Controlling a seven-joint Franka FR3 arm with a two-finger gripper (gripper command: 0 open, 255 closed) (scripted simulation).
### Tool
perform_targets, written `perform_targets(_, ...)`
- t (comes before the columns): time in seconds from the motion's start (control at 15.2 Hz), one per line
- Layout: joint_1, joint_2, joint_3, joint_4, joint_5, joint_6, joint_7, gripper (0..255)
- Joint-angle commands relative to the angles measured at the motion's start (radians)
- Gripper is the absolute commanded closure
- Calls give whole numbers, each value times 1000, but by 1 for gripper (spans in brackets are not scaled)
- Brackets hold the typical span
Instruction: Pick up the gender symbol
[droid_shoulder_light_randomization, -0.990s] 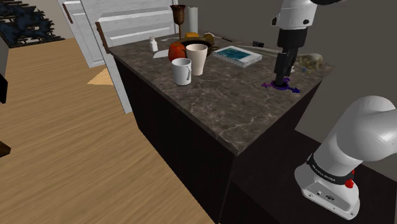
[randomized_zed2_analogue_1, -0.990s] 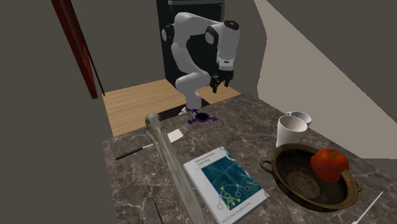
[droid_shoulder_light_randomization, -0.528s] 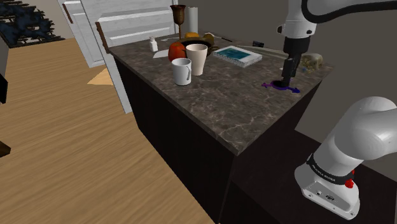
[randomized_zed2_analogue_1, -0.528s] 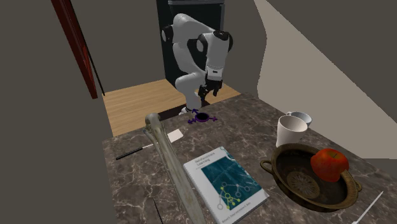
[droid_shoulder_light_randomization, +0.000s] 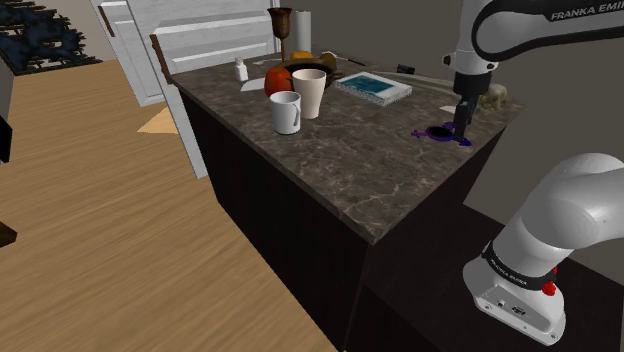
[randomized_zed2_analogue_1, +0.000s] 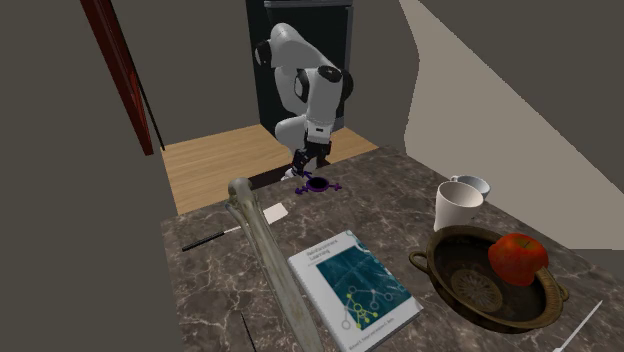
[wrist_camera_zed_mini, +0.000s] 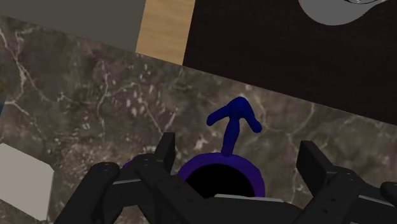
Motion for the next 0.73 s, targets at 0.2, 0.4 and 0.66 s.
perform_targets(0.2,-5,12,-13,-60,-15,72,7,0)
perform_targets(0.4,-5,16,-15,-64,-17,81,8,255)
perform_targets(0.66,-4,15,-13,-64,-15,78,9,255)
